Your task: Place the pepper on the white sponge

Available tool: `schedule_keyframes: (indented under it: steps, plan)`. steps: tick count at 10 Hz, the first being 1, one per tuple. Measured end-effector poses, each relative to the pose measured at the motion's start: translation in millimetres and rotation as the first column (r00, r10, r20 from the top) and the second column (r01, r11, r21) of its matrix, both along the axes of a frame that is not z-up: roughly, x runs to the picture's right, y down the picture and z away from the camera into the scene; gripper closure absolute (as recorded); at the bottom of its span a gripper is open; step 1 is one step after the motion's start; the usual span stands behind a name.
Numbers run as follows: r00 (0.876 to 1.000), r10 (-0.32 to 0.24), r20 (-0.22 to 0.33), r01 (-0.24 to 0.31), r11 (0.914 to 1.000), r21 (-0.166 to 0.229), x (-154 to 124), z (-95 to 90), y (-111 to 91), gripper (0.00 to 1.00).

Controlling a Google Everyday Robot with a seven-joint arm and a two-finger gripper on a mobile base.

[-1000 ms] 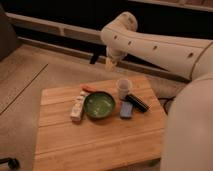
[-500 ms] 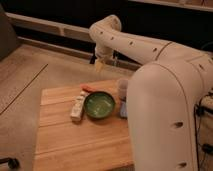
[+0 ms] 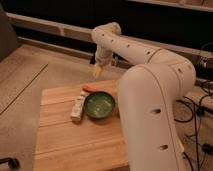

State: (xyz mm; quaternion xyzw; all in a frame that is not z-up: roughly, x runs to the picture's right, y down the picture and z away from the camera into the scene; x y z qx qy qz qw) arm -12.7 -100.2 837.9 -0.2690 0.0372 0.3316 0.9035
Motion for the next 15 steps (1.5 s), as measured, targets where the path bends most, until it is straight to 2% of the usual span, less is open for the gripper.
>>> schedule_keyframes:
  steps: [4,6,8,9,12,13,15]
  plan:
    - [1.000,-0.001,0.000,0.001,1.0000,0.001,0,-0.4,0,0.35]
    - [0.999,-0.034,0.001,0.034,0.9993,0.015,1,6.3,-5,0.35]
    - [0.995,-0.086,0.043,0.085,0.9959,0.033,-15,21.3,-16,0.35]
    - [0.986,-0.130,0.104,0.128,0.9914,0.026,-36,33.1,-16,0.35]
    - [0.953,-0.204,0.224,0.218,0.9753,-0.039,-75,58.9,4,0.35]
    - [0.949,-0.215,0.230,0.235,0.9700,-0.062,-75,68.0,10,0.35]
    - [0.951,-0.256,0.176,0.280,0.9520,-0.124,-51,94.2,26,0.35]
